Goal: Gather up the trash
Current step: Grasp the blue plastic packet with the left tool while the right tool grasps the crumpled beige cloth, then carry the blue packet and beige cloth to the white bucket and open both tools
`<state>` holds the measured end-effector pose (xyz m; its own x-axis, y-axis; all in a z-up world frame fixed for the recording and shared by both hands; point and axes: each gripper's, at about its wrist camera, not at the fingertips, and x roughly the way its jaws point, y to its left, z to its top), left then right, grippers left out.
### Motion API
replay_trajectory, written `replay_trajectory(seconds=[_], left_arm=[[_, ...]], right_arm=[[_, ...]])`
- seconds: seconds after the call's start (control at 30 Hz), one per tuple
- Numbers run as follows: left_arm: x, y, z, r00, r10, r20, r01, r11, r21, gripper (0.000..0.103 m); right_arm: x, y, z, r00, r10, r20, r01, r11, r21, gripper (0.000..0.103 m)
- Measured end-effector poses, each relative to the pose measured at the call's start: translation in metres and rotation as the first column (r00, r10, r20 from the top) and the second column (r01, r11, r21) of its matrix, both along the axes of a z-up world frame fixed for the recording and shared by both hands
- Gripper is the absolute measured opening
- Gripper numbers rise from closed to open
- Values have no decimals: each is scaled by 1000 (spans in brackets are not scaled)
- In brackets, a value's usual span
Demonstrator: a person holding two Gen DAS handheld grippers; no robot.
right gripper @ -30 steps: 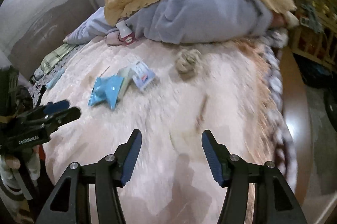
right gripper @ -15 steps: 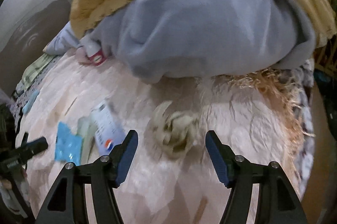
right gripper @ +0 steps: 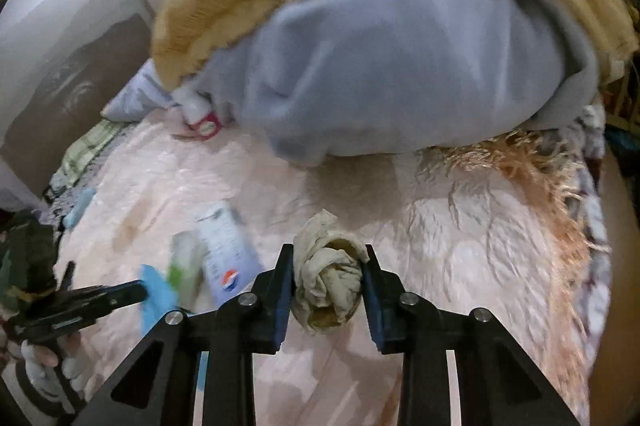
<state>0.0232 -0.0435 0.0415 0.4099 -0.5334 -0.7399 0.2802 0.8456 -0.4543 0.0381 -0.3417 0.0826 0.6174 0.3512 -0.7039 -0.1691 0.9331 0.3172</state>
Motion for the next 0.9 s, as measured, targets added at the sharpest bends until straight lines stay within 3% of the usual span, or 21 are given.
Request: replay_trajectory(seconds=[0.2, 0.27, 0.3, 0.33, 0.37, 0.43, 0.57, 0.7, 0.77, 0.8, 0.9], left_arm=[[-32, -15, 25, 997, -47, 60, 45, 998, 34, 3], [-33, -18, 24, 998, -31, 51, 29, 998, 47, 9], [-34, -21, 24, 998, -37, 53, 34, 998, 57, 35], [-34, -23, 24, 997, -40, 60, 36, 997, 70, 67], [-36, -25, 24, 996, -33, 85, 26, 996, 83, 72], [-37, -31, 26, 988, -51, 147, 32, 991, 127, 72], [-27, -54, 14, 980, -153, 130, 117, 962, 247, 72], [-27, -87, -3, 956, -273, 107, 210, 892, 400, 72], [-31, -98, -12, 951, -296, 90, 232, 874, 426, 62], [-35, -100, -12, 949, -304, 89, 242, 878, 414, 39], [-46, -102, -4, 951, -293, 95, 239, 896, 374, 30]], right_arm=[[-57, -1, 20, 999, 32, 25, -31, 999, -17, 30], [-71, -3, 24, 999, 40, 26, -39, 999, -22, 30], [-78, -3, 25, 999, 45, 25, -44, 999, -26, 30], [-84, -3, 26, 998, 50, 26, -49, 998, -32, 30], [-90, -2, 27, 998, 54, 26, -53, 998, -38, 30], [-99, -3, 26, 998, 59, 22, -58, 997, -41, 30], [-110, -7, 24, 998, 59, 12, -58, 998, -36, 30], [-113, -13, 23, 999, 50, 8, -50, 999, -22, 30], [-114, -12, 22, 999, 48, 4, -48, 999, -18, 30], [-116, -12, 22, 999, 49, 4, -49, 999, -19, 30], [-127, -11, 25, 998, 58, 13, -57, 998, -37, 30]])
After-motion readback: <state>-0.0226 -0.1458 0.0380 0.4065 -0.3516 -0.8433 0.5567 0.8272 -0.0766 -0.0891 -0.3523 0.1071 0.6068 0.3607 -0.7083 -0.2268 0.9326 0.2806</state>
